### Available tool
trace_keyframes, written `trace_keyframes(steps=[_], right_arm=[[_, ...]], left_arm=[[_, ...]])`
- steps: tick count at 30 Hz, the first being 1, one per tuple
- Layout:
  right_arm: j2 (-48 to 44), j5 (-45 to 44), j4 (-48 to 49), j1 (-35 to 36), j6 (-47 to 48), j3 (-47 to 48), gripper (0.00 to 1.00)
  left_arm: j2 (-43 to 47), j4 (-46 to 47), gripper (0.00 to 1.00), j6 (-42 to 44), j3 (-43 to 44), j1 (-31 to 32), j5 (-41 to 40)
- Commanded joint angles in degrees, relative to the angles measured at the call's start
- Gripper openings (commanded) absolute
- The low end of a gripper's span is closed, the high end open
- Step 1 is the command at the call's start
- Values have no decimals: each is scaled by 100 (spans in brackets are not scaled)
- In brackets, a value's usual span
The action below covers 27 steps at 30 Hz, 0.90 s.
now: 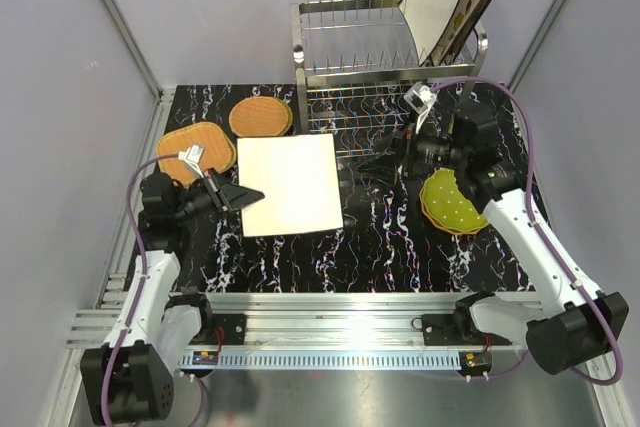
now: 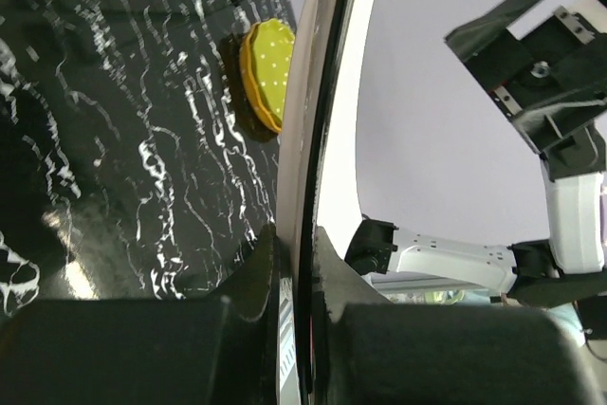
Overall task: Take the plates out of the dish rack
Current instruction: Pass the plate from the right arm to the left, then place the plate on the table
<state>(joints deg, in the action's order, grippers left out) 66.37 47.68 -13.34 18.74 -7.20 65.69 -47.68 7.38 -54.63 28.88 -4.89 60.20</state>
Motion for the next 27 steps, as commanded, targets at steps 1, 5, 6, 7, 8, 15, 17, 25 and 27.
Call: trace_keyframes(steps=[1,5,6,7,8,15,17,25,27], right_arm=[[-177,40,165,-90,88,-48,100],[-177,22,253,-169,17,-91,100],[-194,13,253,-178,0,-83,100],[-194,13,245,-187,-1,-91,100],[-194,13,245,-195,-9,-83,100],[-203,-110,428,-266,-211,-162,100],[-212,-127,455,-275,-238,-171,100],[-203,-110,614,-275,-431,-267,100],[-221,-136,614,-275,-440,-294,100]], left_arm=[[-66,1018,0,-223,-84,84,-26],[-303,1450,0,-372,-313,417,-482],[-355,1581,0,-425,-374,584,-562],[-495,1870,0,-478,-479,655,-641],[-557,2038,0,-626,-550,769,-807],[-1409,3778,0,-1278,-1183,1682,-1783],[-1830,4235,0,-1409,-1253,2042,-2107],[-3439,5966,0,-1805,-939,2887,-2821],[-3826,6213,0,-1919,-797,3081,-2953]])
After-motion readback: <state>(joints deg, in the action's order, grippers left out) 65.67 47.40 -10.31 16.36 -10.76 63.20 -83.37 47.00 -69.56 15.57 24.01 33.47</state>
